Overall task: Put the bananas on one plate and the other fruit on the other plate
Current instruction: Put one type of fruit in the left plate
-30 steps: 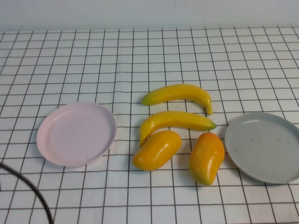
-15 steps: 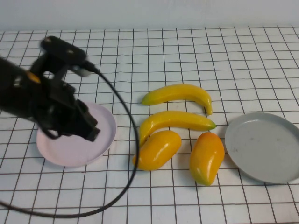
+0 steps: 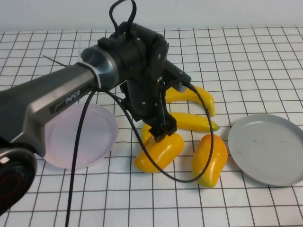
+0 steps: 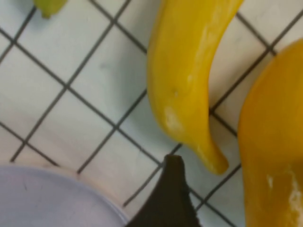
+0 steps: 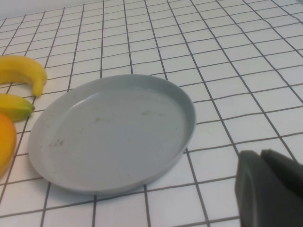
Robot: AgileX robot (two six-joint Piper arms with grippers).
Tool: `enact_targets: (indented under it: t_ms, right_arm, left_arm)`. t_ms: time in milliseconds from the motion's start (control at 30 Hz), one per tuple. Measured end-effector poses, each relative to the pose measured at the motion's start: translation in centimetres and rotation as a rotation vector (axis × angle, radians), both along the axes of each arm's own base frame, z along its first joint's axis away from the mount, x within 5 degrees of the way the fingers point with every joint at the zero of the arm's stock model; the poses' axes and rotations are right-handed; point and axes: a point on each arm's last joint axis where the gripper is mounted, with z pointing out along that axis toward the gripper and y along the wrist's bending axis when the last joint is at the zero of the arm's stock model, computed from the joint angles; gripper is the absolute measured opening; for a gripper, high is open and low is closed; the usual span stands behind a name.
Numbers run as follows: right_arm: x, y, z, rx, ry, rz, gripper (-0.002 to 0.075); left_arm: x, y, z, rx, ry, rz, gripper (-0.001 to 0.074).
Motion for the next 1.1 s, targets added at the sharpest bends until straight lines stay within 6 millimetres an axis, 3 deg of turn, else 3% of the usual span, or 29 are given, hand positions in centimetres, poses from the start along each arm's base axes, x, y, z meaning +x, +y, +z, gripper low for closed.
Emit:
enact_targets:
  t_ms: [133, 267, 800, 900, 1000, 1100]
  right_arm:
    - [0.0, 0.0, 0.0, 0.000, 0.000, 0.000, -0.0017]
    - [0.0, 0.0, 0.0, 0.000, 0.000, 0.000, -0.0016]
    - [0.0, 0.0, 0.0, 0.000, 0.000, 0.000, -0.0016]
    - [0.0, 0.0, 0.0, 0.000, 0.000, 0.000, -0.0016]
    - [0.0, 0.0, 0.0, 0.000, 0.000, 0.000, -0.0016]
    - [0.0, 0.0, 0.0, 0.000, 0.000, 0.000, -0.0016]
  left_arm:
    - [0.6, -0.9, 1.4, -0.070, -0.020, 0.003, 0.0594]
    - [0.4, -1.2, 1.4, -0.095, 0.004, -0.005, 0.0604]
    - [-1.0, -0.3, -4.3, -0.042, 0.096, -0.020, 0.0608]
    - [-0.8, -0.4, -5.0, -0.041, 0.096, -0.019, 0.0601]
    - [-0.8, -0.4, -5.0, -0.041, 0.094, -0.016, 0.0534]
    - [-0.8, -0.4, -5.0, -0.040, 0.096, -0.016, 0.0537]
